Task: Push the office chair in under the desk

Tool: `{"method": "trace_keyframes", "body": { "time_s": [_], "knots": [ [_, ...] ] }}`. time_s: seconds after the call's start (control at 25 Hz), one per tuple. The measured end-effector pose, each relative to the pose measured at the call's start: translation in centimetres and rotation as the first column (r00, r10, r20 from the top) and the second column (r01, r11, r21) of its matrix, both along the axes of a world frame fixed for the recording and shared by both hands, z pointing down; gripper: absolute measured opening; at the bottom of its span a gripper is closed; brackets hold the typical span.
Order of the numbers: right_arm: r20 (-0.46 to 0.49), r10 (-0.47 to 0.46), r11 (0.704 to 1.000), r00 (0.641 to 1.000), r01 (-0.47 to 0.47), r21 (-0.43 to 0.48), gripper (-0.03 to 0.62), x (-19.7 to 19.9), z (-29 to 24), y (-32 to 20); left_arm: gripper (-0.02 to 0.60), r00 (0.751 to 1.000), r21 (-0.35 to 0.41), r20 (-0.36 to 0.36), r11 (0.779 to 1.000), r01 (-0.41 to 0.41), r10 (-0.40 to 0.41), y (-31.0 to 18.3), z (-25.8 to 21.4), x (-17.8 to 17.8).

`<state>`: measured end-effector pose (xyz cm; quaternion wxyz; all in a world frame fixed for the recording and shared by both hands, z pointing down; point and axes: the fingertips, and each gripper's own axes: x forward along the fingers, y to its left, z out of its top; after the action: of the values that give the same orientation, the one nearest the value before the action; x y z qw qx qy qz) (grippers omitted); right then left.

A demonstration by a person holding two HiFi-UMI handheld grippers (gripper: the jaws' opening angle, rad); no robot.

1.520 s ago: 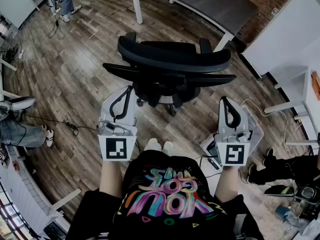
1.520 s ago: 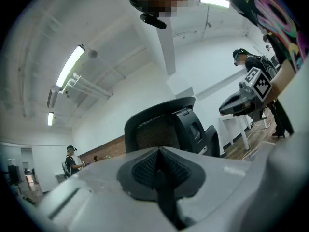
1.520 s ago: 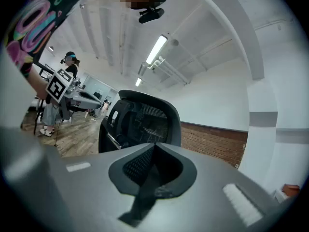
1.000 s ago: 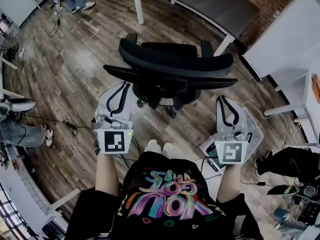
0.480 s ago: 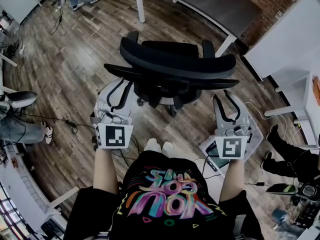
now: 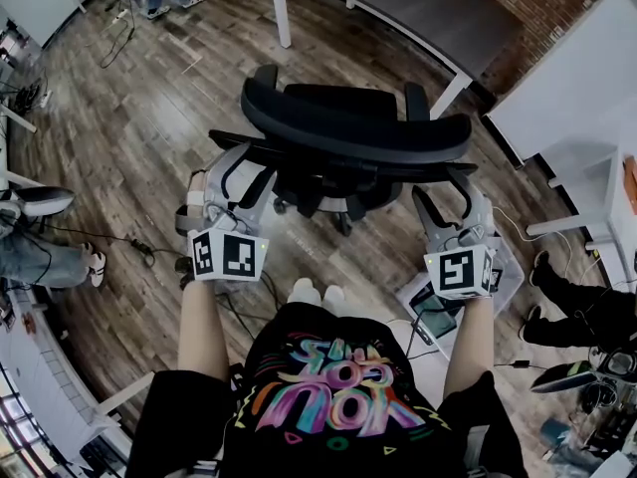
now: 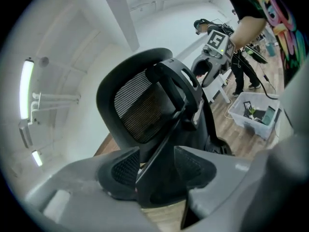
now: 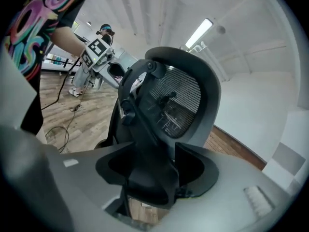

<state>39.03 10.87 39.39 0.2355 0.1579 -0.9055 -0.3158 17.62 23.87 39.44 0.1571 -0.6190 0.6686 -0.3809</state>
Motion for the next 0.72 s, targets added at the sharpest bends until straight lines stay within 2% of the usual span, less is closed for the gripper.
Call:
{"method": "trace_keyframes", "body": {
  "time_s": [0.2, 0.36, 0.52, 0.72],
  "knots": [
    [-0.054, -0.017, 1.000, 0.998, 0.018, 0.014, 0.244, -1.1, 1.0, -0.6, 0.220, 1.000, -0.035, 0.020, 0.999, -0.013, 0.014, -1.4, 0.8, -0.2],
    [-0.059, -0.031, 0.999, 0.998, 0.032, 0.024, 0.253, -1.7, 1.4, -1.1, 0.232, 0.997, -0.071, 0.059, 0.996, -0.048, 0.053, -2.3, 1.6, -0.1],
    [-0.041, -0.031, 0.999, 0.999, 0.032, 0.037, 0.264, -1.8, 1.1, -1.4, 0.241, 0.998, -0.060, 0.005, 0.996, -0.068, 0.068, -2.6, 1.8, 0.4],
    [-0.023, -0.043, 0.998, 0.999, 0.044, 0.036, 0.255, -1.8, 1.3, -1.4, 0.242, 0.993, -0.096, 0.023, 0.989, -0.113, 0.116, -2.9, 2.9, 0.4]
  ]
}}
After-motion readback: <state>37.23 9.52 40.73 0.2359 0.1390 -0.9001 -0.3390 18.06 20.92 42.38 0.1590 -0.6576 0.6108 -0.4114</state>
